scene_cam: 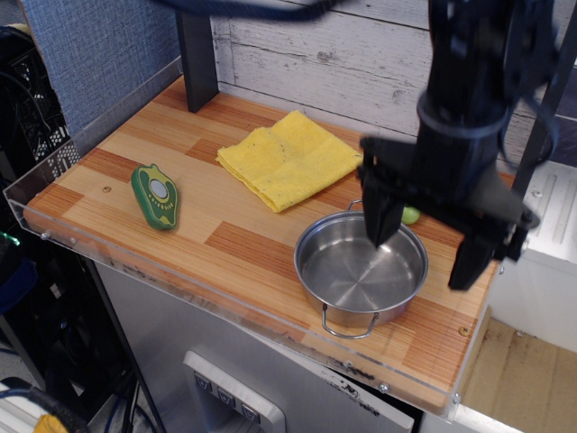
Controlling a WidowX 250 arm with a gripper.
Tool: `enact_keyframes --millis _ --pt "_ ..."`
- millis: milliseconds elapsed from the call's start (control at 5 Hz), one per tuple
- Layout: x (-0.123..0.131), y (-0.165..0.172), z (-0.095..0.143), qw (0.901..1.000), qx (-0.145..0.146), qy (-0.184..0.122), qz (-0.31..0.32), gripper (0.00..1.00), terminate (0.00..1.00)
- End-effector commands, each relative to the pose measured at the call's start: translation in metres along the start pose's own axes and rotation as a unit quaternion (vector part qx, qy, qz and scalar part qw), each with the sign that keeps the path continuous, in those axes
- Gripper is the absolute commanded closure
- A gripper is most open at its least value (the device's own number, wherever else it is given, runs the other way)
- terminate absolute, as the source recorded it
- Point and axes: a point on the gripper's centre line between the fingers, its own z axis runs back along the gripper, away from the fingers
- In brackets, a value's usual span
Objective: Place the pot on the yellow cloth
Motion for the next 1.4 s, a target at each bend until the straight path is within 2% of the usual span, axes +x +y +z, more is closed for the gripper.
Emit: enact_keyframes --millis 0,400,600,1000,1200 --pt "0.016 0.001 -0.049 0.9997 0.007 0.024 0.0 0.0 0.0" --pt "0.02 0.01 -0.069 0.999 0.024 0.038 0.007 0.0 0.0" --pt "0.015 0.009 -0.076 0.9987 0.032 0.038 0.007 1.0 0.0" --pt "0.012 0.01 -0.074 0.9987 0.036 0.035 0.001 1.0 0.0" --pt "0.013 0.01 -0.063 0.9993 0.032 0.019 -0.003 1.0 0.0"
